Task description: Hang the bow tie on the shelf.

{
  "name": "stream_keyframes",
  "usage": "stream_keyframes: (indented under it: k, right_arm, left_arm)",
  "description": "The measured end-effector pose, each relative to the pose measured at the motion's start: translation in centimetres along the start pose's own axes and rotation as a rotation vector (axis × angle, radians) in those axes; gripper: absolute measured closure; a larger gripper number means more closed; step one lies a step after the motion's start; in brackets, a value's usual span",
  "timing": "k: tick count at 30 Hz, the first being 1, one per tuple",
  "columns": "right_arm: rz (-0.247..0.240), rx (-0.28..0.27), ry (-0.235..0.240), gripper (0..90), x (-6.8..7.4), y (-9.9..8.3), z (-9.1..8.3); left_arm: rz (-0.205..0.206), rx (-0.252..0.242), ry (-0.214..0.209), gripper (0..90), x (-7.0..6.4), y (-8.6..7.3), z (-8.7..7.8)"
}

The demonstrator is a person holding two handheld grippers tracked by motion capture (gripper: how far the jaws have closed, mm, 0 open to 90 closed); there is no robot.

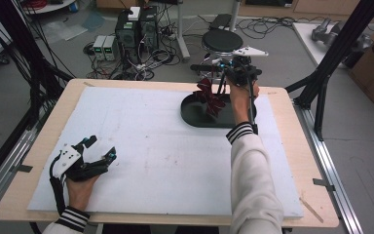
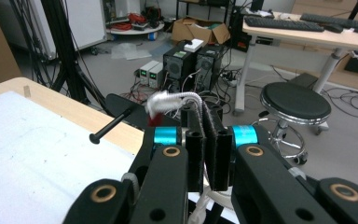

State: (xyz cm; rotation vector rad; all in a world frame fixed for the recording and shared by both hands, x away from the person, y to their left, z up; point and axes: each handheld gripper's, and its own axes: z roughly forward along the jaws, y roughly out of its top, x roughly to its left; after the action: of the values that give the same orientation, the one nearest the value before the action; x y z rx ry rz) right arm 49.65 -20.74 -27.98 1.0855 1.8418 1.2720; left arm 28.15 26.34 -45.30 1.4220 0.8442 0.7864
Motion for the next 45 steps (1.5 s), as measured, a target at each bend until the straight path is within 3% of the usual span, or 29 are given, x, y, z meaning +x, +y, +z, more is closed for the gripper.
stream_keyframes:
  k: [11, 26, 41, 45]
  right_arm:
    - [0.033, 0.047, -0.011, 87.9, -0.9, -1.1, 1.3]
    - [0.014, 0.087, -0.029, 86.3, -1.1, -1.8, 1.9]
    - [0.006, 0.096, -0.045, 63.6, -1.5, -1.6, 1.0]
    - [0.018, 0.079, -0.043, 48.4, -1.6, -1.4, 0.4]
  left_arm:
    - [0.002, -0.001, 0.0, 15.1, 0.0, 0.0, 0.0]
    - [0.003, 0.003, -0.001, 15.1, 0.0, 0.0, 0.0]
    - [0.004, 0.002, -0.003, 15.1, 0.0, 0.0, 0.0]
    - [0.005, 0.003, -0.003, 15.1, 0.0, 0.0, 0.0]
